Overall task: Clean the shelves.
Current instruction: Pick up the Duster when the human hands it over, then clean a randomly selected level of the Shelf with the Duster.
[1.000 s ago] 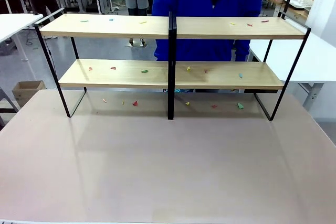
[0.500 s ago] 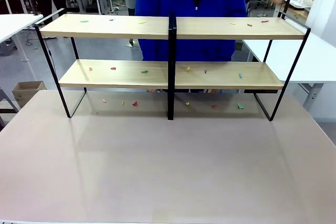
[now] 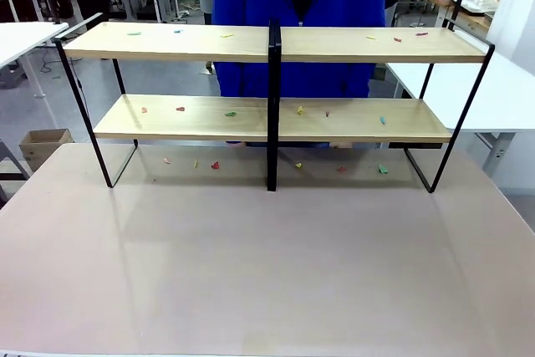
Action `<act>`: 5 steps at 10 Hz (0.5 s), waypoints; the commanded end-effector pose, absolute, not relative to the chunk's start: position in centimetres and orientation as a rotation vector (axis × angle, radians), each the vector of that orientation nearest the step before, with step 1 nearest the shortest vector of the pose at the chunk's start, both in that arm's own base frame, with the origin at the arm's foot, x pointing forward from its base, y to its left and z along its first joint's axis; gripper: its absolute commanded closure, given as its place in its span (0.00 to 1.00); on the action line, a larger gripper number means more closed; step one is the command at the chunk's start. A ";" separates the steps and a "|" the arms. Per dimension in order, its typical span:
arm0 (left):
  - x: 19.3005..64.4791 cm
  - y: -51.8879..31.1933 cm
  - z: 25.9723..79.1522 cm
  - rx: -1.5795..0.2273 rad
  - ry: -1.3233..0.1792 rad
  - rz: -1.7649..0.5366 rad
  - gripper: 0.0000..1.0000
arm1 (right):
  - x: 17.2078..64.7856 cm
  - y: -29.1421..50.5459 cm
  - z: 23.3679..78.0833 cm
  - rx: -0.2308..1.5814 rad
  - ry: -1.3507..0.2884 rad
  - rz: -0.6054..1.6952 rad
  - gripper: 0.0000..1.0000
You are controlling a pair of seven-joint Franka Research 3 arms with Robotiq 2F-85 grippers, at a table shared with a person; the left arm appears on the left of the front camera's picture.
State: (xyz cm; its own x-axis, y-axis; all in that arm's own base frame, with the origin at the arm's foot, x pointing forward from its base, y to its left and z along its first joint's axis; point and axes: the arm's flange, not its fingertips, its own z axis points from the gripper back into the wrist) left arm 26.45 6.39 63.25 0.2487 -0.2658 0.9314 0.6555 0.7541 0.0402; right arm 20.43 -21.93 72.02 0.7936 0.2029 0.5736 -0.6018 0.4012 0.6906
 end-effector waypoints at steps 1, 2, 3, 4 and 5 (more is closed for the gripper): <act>26.6 6.3 63.2 -0.393 -1.158 -0.652 0.00 | 20.2 -21.7 72.4 1.034 -0.433 0.511 1.00; 26.6 6.3 63.2 -0.393 -1.158 -0.652 0.00 | 20.2 -21.7 72.4 1.034 -0.433 0.511 1.00; 26.6 6.3 63.2 -0.393 -1.158 -0.652 0.00 | 20.2 -21.7 72.4 1.034 -0.433 0.511 1.00; 26.6 6.3 63.2 -0.393 -1.158 -0.652 0.00 | 20.2 -21.7 72.4 1.034 -0.433 0.511 1.00; 26.6 6.3 63.2 -0.393 -1.158 -0.652 0.00 | 20.2 -21.7 72.4 1.034 -0.433 0.511 1.00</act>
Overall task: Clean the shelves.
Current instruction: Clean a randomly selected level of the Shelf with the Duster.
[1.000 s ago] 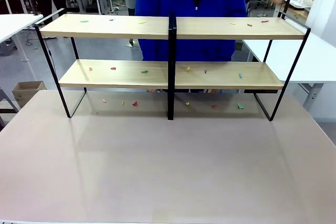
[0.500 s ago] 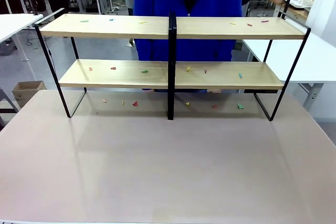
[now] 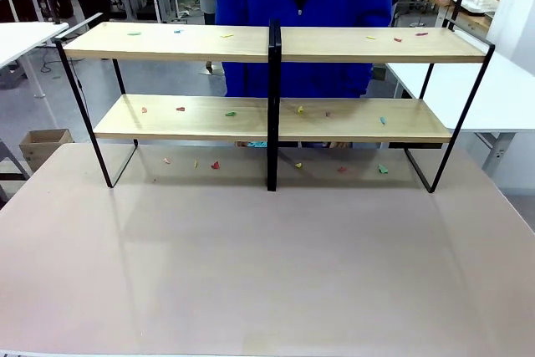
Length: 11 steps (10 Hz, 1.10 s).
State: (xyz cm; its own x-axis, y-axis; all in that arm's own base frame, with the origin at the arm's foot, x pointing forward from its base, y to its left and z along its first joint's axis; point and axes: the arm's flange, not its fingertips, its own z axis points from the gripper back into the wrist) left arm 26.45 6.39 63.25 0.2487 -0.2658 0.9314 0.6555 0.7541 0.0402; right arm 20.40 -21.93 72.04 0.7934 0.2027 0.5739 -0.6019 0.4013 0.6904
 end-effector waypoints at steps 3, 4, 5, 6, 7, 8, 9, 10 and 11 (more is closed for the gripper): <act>26.6 6.3 63.2 -0.393 -1.158 -0.652 0.00 | 20.2 -21.7 72.4 1.034 -0.433 0.511 1.00; 26.6 6.3 63.2 -0.393 -1.158 -0.652 0.00 | 20.4 -21.9 72.0 1.042 -0.437 0.529 0.88; 26.6 6.3 63.2 -0.393 -1.158 -0.652 0.00 | 19.6 -19.0 71.4 0.975 -0.366 0.587 0.88; 26.6 6.3 63.2 -0.393 -1.158 -0.652 0.00 | 19.3 -14.6 70.0 0.927 -0.271 0.700 0.88; 26.6 6.3 63.2 -0.393 -1.158 -0.652 0.00 | 19.3 -10.0 67.9 0.821 -0.173 0.759 0.88; 26.6 6.3 63.2 -0.393 -1.158 -0.652 0.00 | 19.3 -6.4 66.0 0.728 -0.083 0.791 0.88; 26.6 6.3 63.2 -0.393 -1.158 -0.652 0.00 | 19.1 -2.7 63.8 0.614 0.022 0.833 0.88; 26.6 6.3 63.2 -0.393 -1.158 -0.652 0.00 | 18.6 1.5 61.7 0.540 0.085 0.875 0.88; 26.6 6.3 63.2 -0.393 -1.158 -0.652 0.00 | 18.1 6.0 59.6 0.522 0.045 0.906 0.88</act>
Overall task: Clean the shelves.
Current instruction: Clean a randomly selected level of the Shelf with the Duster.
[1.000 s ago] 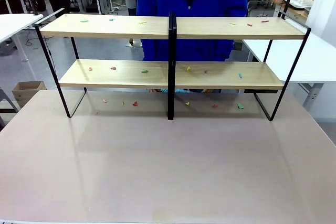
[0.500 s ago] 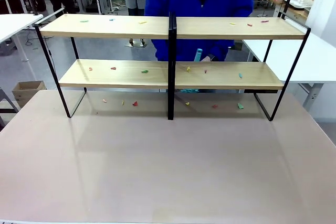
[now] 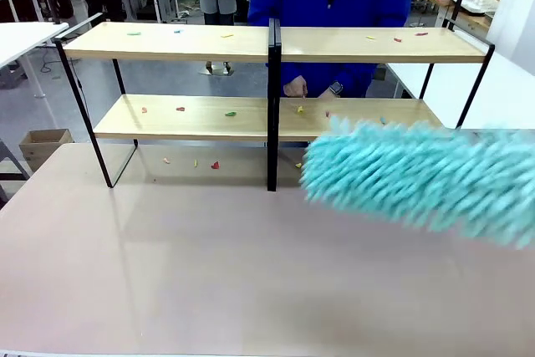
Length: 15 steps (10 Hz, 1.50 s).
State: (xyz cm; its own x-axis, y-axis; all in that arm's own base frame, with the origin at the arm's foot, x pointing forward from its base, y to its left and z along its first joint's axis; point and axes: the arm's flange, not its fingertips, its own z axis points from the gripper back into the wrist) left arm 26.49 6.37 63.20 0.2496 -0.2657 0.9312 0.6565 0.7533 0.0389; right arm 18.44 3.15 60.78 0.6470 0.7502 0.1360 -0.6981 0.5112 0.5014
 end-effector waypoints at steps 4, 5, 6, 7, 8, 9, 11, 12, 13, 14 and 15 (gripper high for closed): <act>26.6 6.3 63.2 -0.393 -1.158 -0.652 0.00 | 17.9 7.3 58.7 0.466 0.041 0.906 0.88; 26.6 6.3 63.2 -0.393 -1.158 -0.652 0.00 | 17.5 9.2 59.3 0.363 0.071 0.937 0.88; 26.6 6.3 63.2 -0.393 -1.158 -0.652 0.00 | 18.0 12.4 58.8 0.282 0.085 0.943 0.88; 26.6 6.3 63.2 -0.393 -1.158 -0.652 0.00 | 19.0 14.9 58.0 0.245 0.085 0.936 0.88; 26.6 6.3 63.2 -0.393 -1.158 -0.652 0.00 | 20.2 17.2 57.0 0.248 0.105 0.931 0.88; 26.6 6.3 63.2 -0.393 -1.158 -0.652 0.00 | 21.2 19.2 56.0 0.231 0.097 0.893 0.88; 26.6 6.3 63.2 -0.393 -1.158 -0.652 0.00 | 24.2 24.5 53.1 0.236 0.043 0.797 0.88; 26.6 6.3 63.2 -0.393 -1.158 -0.652 0.00 | 25.5 26.9 51.5 0.251 0.033 0.800 0.88; 26.6 6.3 63.2 -0.393 -1.158 -0.652 0.00 | 27.0 28.7 49.8 0.255 0.003 0.776 0.88; 26.6 6.3 63.2 -0.393 -1.158 -0.652 0.00 | 27.8 30.2 48.5 0.262 0.008 0.774 0.88; 26.6 6.3 63.2 -0.393 -1.158 -0.652 0.00 | 26.8 29.9 48.7 0.320 0.105 0.899 0.88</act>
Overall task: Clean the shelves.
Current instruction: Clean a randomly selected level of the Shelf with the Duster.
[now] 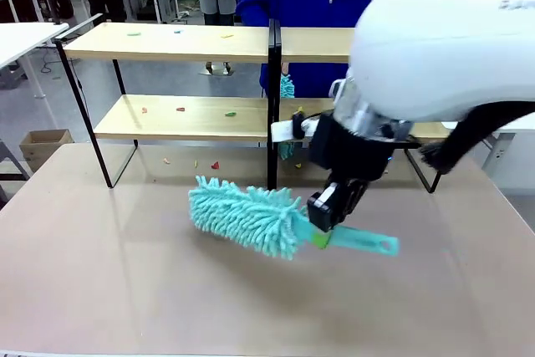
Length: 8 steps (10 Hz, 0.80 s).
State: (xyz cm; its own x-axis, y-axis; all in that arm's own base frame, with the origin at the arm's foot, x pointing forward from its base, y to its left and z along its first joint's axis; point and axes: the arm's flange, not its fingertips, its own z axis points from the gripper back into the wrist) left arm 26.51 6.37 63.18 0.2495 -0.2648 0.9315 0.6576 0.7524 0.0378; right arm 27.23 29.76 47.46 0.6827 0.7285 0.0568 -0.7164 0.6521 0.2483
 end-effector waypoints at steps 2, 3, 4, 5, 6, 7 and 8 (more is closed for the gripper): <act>26.6 6.3 63.2 -0.393 -1.158 -0.652 0.00 | 24.4 25.6 51.3 0.377 0.138 0.927 0.88; 26.6 6.3 63.2 -0.393 -1.158 -0.652 0.00 | 22.1 24.6 51.9 0.411 0.251 1.073 0.88; 26.6 6.3 63.2 -0.393 -1.158 -0.652 0.00 | 18.3 22.6 53.4 0.472 0.311 1.175 0.88; 26.6 6.3 63.2 -0.393 -1.158 -0.652 0.00 | 14.9 20.6 54.7 0.483 0.309 1.237 0.88; 26.6 6.3 63.2 -0.393 -1.158 -0.652 0.00 | 12.5 19.3 55.3 0.469 0.290 1.253 0.88; 26.6 6.3 63.2 -0.393 -1.158 -0.652 0.00 | 11.5 18.6 55.3 0.460 0.256 1.248 0.88; 26.6 6.3 63.2 -0.393 -1.158 -0.652 0.00 | 11.2 18.0 55.1 0.482 0.229 1.245 0.88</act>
State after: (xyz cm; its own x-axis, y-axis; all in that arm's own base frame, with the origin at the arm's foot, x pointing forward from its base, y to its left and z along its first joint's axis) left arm 26.48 6.38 63.22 0.2487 -0.2650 0.9316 0.6572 0.7527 0.0387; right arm 10.70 18.41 56.12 0.2928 0.9553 0.0402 -0.8515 0.2414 0.4655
